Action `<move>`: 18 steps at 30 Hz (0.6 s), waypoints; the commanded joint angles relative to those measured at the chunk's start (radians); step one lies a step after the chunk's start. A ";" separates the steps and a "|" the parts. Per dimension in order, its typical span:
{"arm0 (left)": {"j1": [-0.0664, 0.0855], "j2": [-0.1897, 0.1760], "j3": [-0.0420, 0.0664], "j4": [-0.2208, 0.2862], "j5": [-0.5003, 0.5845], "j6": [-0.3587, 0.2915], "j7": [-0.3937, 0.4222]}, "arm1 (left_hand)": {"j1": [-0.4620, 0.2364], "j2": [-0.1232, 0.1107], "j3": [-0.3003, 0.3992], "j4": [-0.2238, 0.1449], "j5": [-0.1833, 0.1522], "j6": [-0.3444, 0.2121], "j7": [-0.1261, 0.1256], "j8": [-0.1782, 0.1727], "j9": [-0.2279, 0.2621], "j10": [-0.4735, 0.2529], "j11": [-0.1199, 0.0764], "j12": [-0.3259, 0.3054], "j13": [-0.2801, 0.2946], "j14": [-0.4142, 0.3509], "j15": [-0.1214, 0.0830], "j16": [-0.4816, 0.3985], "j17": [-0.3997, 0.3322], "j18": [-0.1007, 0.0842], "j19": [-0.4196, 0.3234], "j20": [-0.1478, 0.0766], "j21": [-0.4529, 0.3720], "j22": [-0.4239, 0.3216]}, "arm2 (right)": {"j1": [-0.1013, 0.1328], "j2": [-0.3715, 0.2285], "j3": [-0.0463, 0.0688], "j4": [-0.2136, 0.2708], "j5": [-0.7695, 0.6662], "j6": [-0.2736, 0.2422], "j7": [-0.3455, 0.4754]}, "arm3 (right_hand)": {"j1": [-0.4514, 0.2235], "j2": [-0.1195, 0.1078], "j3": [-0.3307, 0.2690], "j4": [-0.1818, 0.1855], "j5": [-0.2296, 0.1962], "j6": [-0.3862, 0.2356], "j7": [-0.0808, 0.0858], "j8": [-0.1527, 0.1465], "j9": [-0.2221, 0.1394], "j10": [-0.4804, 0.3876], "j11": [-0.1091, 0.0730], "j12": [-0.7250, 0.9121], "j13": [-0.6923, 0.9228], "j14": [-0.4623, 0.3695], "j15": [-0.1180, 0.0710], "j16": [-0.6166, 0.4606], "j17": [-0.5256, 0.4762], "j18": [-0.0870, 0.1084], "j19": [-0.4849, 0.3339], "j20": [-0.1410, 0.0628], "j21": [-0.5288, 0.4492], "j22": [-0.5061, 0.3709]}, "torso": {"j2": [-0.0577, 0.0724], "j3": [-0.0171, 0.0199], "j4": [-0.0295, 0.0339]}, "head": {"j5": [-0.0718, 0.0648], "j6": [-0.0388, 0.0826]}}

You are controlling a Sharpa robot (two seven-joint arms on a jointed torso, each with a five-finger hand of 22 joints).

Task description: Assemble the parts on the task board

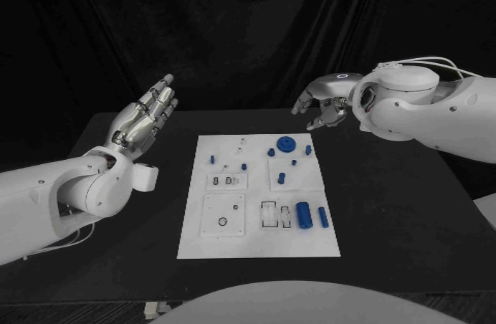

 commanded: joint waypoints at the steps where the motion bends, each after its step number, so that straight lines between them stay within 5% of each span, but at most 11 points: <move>1: 0.006 -0.004 0.001 0.008 -0.040 -0.009 0.174 | 0.010 -0.001 0.006 0.003 0.006 0.007 0.003 0.005 0.001 0.000 0.007 -0.007 -0.002 0.001 -0.037 -0.004 -0.001 -0.015 -0.001 -0.001 -0.004 -0.001 | 0.002 -0.002 0.001 0.009 -0.156 -0.002 -0.032 | -0.023 -0.005 0.021 -0.008 -0.003 0.019 0.003 -0.002 0.002 0.025 -0.003 -0.012 0.002 0.044 -0.013 0.068 0.046 0.006 0.008 -0.001 0.045 0.041 | 0.046 -0.0090 0.0094 | -0.009 0.018; 5: 0.010 -0.009 0.001 0.013 -0.042 -0.006 0.171 | 0.015 0.000 0.008 0.003 0.014 0.006 0.005 0.005 0.001 0.000 0.008 -0.007 -0.002 0.001 -0.037 -0.004 -0.001 -0.014 -0.001 0.000 -0.004 -0.001 | 0.002 0.001 0.001 0.017 -0.181 -0.042 -0.021 | -0.041 -0.011 0.048 -0.013 -0.004 0.052 0.009 -0.001 0.003 0.075 -0.002 -0.016 0.003 0.033 -0.023 0.170 0.105 0.005 -0.014 -0.005 0.130 0.125 | 0.078 -0.0143 0.0111 | -0.015 0.046; 10: 0.011 -0.011 0.001 0.017 -0.043 0.000 0.166 | 0.027 0.002 0.012 0.003 0.034 0.005 0.009 0.004 0.000 0.000 0.013 -0.007 -0.002 0.001 -0.036 -0.004 -0.001 -0.013 -0.001 0.002 -0.004 -0.001 | 0.000 0.013 0.001 0.020 -0.208 -0.082 -0.011 | -0.052 -0.018 0.070 -0.010 -0.004 0.067 0.009 0.001 0.004 0.126 -0.004 -0.012 0.006 0.022 -0.026 0.218 0.130 0.000 -0.041 -0.006 0.222 0.226 | 0.098 -0.0180 0.0180 | -0.028 0.066; 18: 0.013 -0.014 0.001 0.024 -0.043 0.007 0.161 | 0.046 0.004 0.019 0.003 0.069 0.008 0.014 0.005 0.001 0.000 0.018 -0.007 -0.002 0.001 -0.035 -0.004 -0.001 -0.012 -0.001 0.004 -0.004 -0.001 | -0.015 0.029 0.001 0.015 -0.219 -0.135 0.004 | -0.076 -0.033 0.084 0.010 -0.021 0.088 0.022 0.002 0.005 0.163 0.002 -0.017 0.005 0.022 -0.027 0.326 0.218 -0.011 -0.059 -0.006 0.353 0.375 | 0.114 -0.0195 0.0216 | -0.031 0.078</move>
